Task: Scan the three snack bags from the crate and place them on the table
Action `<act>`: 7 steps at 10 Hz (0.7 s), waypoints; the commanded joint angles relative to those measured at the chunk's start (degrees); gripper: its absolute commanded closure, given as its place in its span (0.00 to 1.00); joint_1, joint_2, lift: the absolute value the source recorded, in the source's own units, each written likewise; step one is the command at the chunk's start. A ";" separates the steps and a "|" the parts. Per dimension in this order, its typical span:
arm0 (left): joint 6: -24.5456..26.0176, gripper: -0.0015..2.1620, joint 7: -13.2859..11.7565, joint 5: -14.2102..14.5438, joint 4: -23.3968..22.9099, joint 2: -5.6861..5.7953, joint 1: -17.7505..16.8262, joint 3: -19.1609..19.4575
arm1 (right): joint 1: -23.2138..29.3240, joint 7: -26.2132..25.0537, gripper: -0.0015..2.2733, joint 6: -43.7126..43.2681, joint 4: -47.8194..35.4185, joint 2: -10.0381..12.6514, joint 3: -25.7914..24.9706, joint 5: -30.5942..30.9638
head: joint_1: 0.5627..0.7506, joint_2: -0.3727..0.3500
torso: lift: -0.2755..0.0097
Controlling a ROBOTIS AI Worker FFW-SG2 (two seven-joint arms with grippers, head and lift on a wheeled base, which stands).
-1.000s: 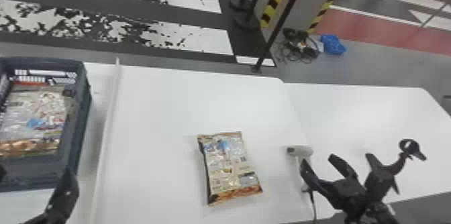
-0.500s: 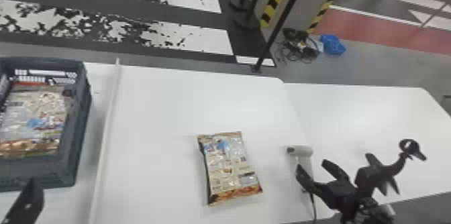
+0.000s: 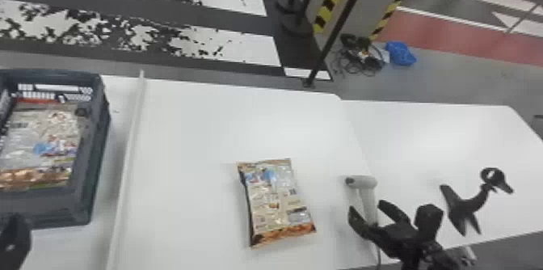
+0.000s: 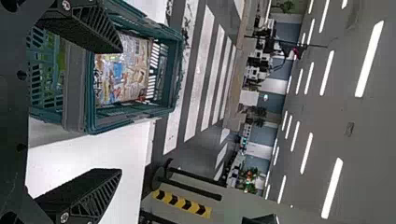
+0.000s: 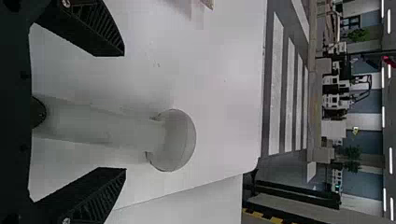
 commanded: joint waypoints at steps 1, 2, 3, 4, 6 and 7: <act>-0.29 0.04 0.84 -0.40 0.41 -0.06 -0.26 -0.94 | -0.34 -0.09 0.06 0.02 0.36 0.03 1.18 0.44 | 0.70 0.03 | 0.84; -0.82 0.04 0.84 -0.40 0.85 -0.06 -0.35 -1.12 | -0.51 -0.53 0.30 1.08 0.36 0.03 1.44 1.50 | 0.70 0.03 | 0.84; -1.00 0.04 0.84 -0.48 1.03 0.03 -0.43 -1.38 | -0.60 -2.55 0.92 2.31 0.36 0.12 1.62 1.50 | 0.70 0.03 | 0.84; -1.17 0.04 0.75 -0.57 1.38 0.03 -0.61 -1.65 | -0.51 -2.90 0.95 2.31 0.27 0.12 2.06 2.29 | 0.70 0.03 | 0.84; -2.58 0.04 0.93 -1.54 1.47 0.03 -0.70 -2.61 | 0.02 -3.43 0.98 1.43 0.18 0.12 1.62 2.38 | 0.70 0.03 | 0.84; -3.28 0.04 2.16 -2.24 1.73 0.03 -0.79 -3.32 | 0.72 -4.04 0.98 0.20 -0.08 0.12 1.27 1.67 | 0.70 0.03 | 0.84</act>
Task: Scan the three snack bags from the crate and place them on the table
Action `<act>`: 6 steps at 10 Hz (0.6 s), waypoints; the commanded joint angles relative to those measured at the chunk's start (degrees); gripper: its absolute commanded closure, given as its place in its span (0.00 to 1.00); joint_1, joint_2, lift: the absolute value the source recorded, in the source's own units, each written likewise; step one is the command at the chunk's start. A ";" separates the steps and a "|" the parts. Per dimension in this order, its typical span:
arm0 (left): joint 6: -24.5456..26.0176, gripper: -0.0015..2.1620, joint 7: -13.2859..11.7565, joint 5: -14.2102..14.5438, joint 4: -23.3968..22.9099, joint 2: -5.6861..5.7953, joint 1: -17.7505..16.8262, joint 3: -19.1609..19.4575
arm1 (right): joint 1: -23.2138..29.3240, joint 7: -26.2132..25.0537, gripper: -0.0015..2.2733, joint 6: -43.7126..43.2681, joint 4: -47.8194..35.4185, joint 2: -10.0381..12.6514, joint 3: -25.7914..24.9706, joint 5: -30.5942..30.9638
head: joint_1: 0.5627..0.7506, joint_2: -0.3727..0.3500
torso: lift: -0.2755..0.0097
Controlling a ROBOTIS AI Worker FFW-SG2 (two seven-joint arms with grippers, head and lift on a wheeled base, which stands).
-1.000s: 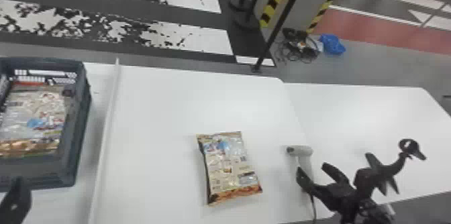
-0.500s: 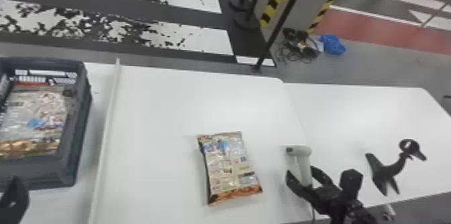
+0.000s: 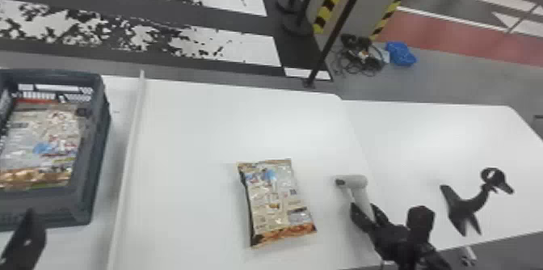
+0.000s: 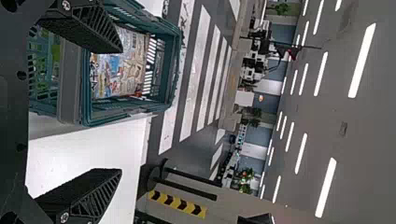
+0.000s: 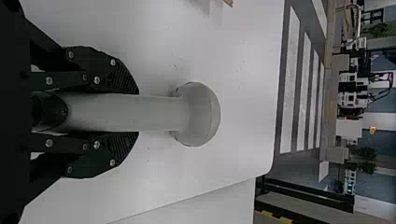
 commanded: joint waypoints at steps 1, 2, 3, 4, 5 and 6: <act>-0.78 0.04 0.35 -0.56 0.47 0.07 -0.10 -0.65 | 1.99 -0.05 0.98 -0.76 -2.49 0.08 -0.68 -1.32 | 0.70 0.03 | 0.84; -1.48 0.04 0.35 -0.74 0.91 0.07 -0.28 -1.26 | 4.37 -0.32 0.98 -0.41 -6.19 0.79 -2.09 -2.73 | 0.70 0.03 | 0.84; -1.48 0.04 0.44 -1.36 0.99 0.07 -0.63 -1.79 | 8.41 -1.02 0.98 1.70 -13.39 2.54 -4.02 -4.84 | 0.70 0.03 | 0.84; -1.48 0.04 1.15 -2.23 1.08 0.16 -1.15 -2.76 | 13.07 -1.81 0.98 4.51 -22.36 5.97 -6.39 -6.07 | 0.70 0.03 | 0.84; -1.13 0.04 3.52 -5.05 1.35 0.34 -2.21 -5.04 | 16.76 -2.34 0.98 7.67 -30.00 8.78 -7.27 -8.18 | 0.70 0.03 | 0.84; 0.27 0.04 5.10 -6.89 1.35 0.69 -3.35 -7.24 | 19.48 -2.43 0.98 11.37 -35.98 11.16 -7.89 -10.55 | 0.70 0.03 | 0.84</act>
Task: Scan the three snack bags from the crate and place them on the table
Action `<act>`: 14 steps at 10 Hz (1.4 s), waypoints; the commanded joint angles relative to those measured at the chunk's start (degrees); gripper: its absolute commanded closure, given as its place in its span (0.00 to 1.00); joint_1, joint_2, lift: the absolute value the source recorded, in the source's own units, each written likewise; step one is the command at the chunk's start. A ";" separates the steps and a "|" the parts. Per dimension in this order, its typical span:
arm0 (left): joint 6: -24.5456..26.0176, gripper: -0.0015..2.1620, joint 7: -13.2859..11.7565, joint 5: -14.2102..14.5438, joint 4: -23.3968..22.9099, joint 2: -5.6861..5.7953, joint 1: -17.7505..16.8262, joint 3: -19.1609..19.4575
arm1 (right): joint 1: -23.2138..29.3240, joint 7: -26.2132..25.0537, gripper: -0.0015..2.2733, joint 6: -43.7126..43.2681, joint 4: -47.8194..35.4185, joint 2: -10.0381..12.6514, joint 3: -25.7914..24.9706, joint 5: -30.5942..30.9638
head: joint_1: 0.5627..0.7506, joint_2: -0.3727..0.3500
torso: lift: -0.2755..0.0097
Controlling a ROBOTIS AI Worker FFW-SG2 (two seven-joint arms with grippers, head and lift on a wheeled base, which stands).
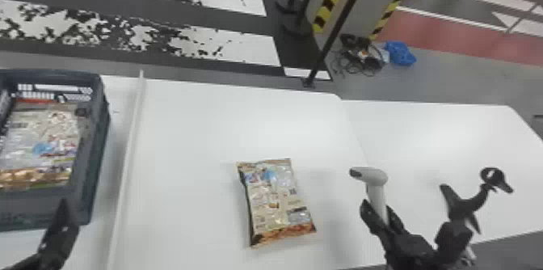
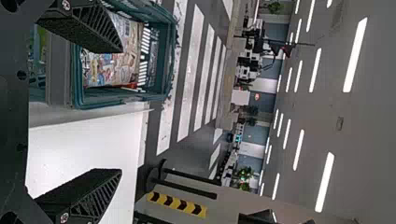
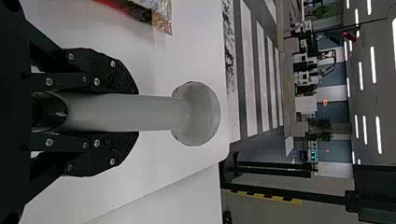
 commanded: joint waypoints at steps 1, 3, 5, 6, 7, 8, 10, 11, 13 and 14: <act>3.41 0.04 0.06 -1.11 0.03 0.34 -1.76 -2.04 | 3.29 0.10 0.98 5.32 -7.25 3.12 -0.31 -2.14 | 0.70 0.03 | 0.84; 8.51 0.04 -0.38 -1.11 0.65 0.25 -3.78 -2.83 | 4.43 0.10 0.98 9.36 -9.45 4.88 1.80 -2.93 | 0.70 0.03 | 0.84; 8.51 0.04 -0.29 -1.11 1.26 0.16 -4.48 -3.00 | 5.05 -0.08 0.98 9.19 -9.89 5.76 5.49 -2.84 | 0.70 0.03 | 0.84; 8.51 0.04 -0.12 -1.19 1.26 0.16 -4.57 -3.09 | 5.13 -0.52 0.98 9.36 -10.42 5.76 7.16 -2.23 | 0.70 0.03 | 0.84; 8.51 0.04 -0.03 -1.28 1.26 0.25 -4.57 -3.09 | 5.22 -0.52 0.98 9.89 -10.77 5.76 8.30 -2.14 | 0.70 0.03 | 0.84; 8.51 0.04 0.06 -1.37 1.26 0.34 -4.57 -3.09 | 5.22 -0.78 0.98 9.71 -10.77 5.76 9.53 -1.61 | 0.70 0.04 | 0.84; 8.51 0.04 -0.12 -1.37 1.17 0.43 -4.57 -3.09 | 4.87 -1.31 0.98 9.71 -10.24 5.67 10.50 -0.29 | 0.70 0.09 | 0.84; 8.51 0.04 -0.20 -1.37 1.26 0.43 -4.57 -3.09 | 4.43 -1.31 0.98 9.71 -9.18 5.67 10.58 -0.03 | 0.70 0.11 | 0.84; 8.33 0.04 -0.29 -1.37 1.35 0.51 -4.48 -3.00 | 3.29 -1.31 0.98 9.71 -6.90 5.32 11.11 0.94 | 0.70 0.10 | 0.84; 8.16 0.04 -0.38 -1.37 1.35 0.51 -4.22 -3.09 | 3.20 -1.31 0.98 9.54 -6.72 5.32 11.55 1.20 | 0.70 0.10 | 0.84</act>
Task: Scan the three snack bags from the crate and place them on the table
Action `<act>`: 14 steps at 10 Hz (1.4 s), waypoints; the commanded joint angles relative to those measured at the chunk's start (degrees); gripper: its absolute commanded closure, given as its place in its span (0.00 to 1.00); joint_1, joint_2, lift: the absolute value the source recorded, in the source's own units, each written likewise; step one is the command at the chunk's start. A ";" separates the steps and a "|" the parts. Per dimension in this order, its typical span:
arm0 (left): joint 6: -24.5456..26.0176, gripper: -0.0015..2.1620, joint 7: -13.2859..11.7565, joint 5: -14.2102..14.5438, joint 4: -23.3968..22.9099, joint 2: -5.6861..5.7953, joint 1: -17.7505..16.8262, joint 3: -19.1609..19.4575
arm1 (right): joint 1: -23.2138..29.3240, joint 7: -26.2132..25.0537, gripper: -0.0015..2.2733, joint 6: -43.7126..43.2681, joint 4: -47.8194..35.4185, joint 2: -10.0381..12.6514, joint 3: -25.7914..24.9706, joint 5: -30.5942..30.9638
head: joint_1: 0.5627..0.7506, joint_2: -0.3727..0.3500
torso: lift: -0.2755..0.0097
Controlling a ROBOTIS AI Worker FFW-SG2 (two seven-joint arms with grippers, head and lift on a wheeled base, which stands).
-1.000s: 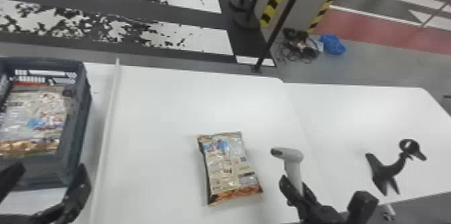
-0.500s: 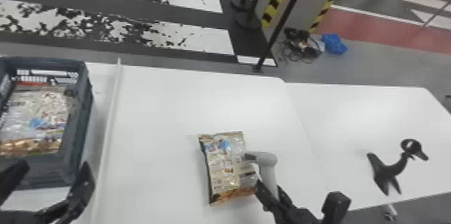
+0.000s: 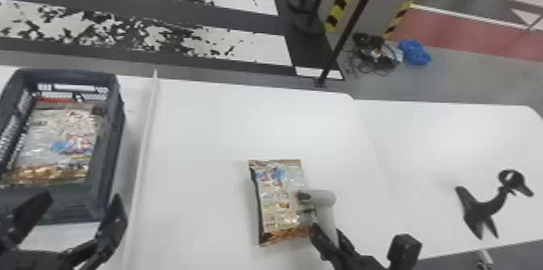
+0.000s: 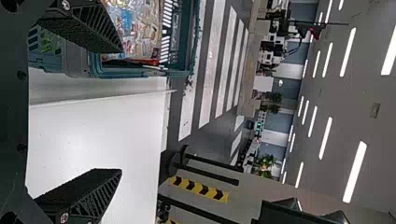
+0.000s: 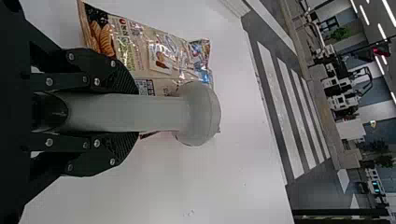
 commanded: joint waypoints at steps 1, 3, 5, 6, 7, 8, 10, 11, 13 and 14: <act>-0.25 0.04 -0.01 -0.06 -0.21 0.02 0.39 -0.04 | 0.16 0.00 0.98 -0.70 0.18 -0.03 0.34 0.06 | 0.70 0.10 | 0.84; -0.42 0.04 -0.10 -0.06 -0.56 0.11 0.92 -0.04 | 1.39 0.09 0.98 -1.23 -2.11 -0.03 -1.16 -1.52 | 0.70 0.11 | 0.84; -0.42 0.04 -0.18 -0.15 -1.09 0.20 1.45 -0.04 | -0.11 0.09 0.98 1.76 -3.43 -0.73 -4.94 -2.58 | 0.70 0.08 | 0.84; -0.60 0.04 -0.27 -0.24 -1.35 0.28 1.89 -0.04 | -2.57 0.27 0.98 3.17 -2.37 -1.61 -6.70 -2.58 | 0.70 0.04 | 0.84; -0.77 0.04 -0.27 -0.32 -1.61 0.37 2.32 -0.04 | -5.12 0.53 0.98 3.87 0.00 -3.37 -8.01 -2.75 | 0.70 0.03 | 0.84; -0.77 0.04 -0.27 -0.41 -1.61 0.37 2.41 -0.04 | -7.84 0.62 0.98 4.57 2.55 -4.42 -9.24 -2.40 | 0.70 0.03 | 0.84; -0.77 0.04 -0.27 -0.59 -1.61 0.46 2.41 0.04 | -12.59 0.44 0.98 5.10 9.49 -7.50 -10.04 -0.99 | 0.70 0.03 | 0.84; -0.77 0.04 -0.36 -0.59 -1.61 0.46 2.32 0.04 | -14.26 0.44 0.98 4.93 12.74 -8.38 -10.12 -0.03 | 0.70 0.03 | 0.84; -0.42 0.04 -0.45 -0.59 -1.61 0.46 1.89 0.04 | -17.86 0.53 0.98 2.99 20.48 -9.61 -8.80 2.70 | 0.70 0.03 | 0.84; -0.25 0.04 -0.62 -0.59 -1.53 0.46 1.71 0.04 | -19.00 0.44 0.98 1.59 23.11 -9.96 -8.10 3.75 | 0.70 0.03 | 0.84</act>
